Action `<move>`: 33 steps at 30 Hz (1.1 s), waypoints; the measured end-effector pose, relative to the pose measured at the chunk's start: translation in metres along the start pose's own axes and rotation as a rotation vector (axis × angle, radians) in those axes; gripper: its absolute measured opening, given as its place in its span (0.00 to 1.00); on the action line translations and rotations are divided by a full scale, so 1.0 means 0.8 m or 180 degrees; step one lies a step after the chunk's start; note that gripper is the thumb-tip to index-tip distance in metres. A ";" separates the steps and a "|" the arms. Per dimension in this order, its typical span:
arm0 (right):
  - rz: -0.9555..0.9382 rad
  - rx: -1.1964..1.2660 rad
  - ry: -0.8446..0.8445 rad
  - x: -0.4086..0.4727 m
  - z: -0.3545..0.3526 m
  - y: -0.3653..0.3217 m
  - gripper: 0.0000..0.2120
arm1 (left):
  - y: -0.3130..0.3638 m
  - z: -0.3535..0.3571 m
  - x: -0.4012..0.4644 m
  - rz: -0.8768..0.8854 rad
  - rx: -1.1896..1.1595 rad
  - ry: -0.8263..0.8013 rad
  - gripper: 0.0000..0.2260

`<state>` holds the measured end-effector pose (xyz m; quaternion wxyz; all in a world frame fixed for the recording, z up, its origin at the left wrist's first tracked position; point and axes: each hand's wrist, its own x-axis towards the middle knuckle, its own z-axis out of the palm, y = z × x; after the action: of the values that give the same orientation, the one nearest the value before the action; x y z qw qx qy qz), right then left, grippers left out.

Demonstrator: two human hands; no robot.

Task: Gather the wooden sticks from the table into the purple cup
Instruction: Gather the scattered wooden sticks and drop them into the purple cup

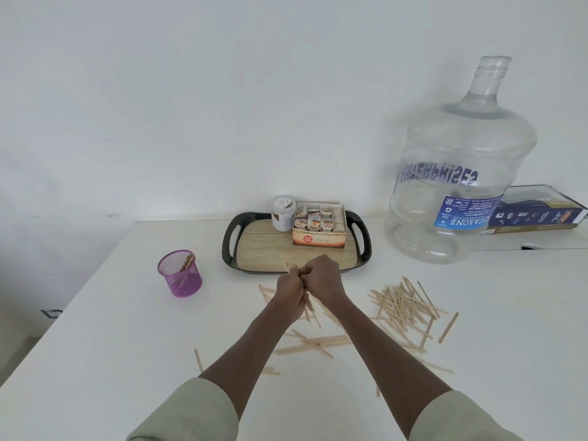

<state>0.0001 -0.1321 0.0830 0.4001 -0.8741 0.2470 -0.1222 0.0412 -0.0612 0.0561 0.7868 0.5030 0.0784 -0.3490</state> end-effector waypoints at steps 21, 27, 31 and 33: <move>0.2355 0.3793 -0.0703 -0.031 0.015 0.053 0.29 | 0.022 0.049 -0.016 0.1350 0.0626 0.0676 0.20; 0.2019 0.5378 -0.0740 -0.032 0.005 0.029 0.32 | 0.021 0.066 -0.038 0.1780 0.0686 0.0565 0.20; 0.1815 0.5699 -0.0789 -0.031 -0.007 0.005 0.24 | 0.021 0.069 -0.046 0.1828 0.0792 0.0285 0.19; 0.1664 0.5774 -0.0810 -0.029 -0.006 0.001 0.22 | 0.021 0.071 -0.049 0.1789 0.0878 0.0263 0.18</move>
<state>-0.0215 -0.1232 0.0852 0.9644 -0.1543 0.2002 -0.0779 0.0095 -0.0862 0.1142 0.7729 0.6207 -0.0799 -0.1045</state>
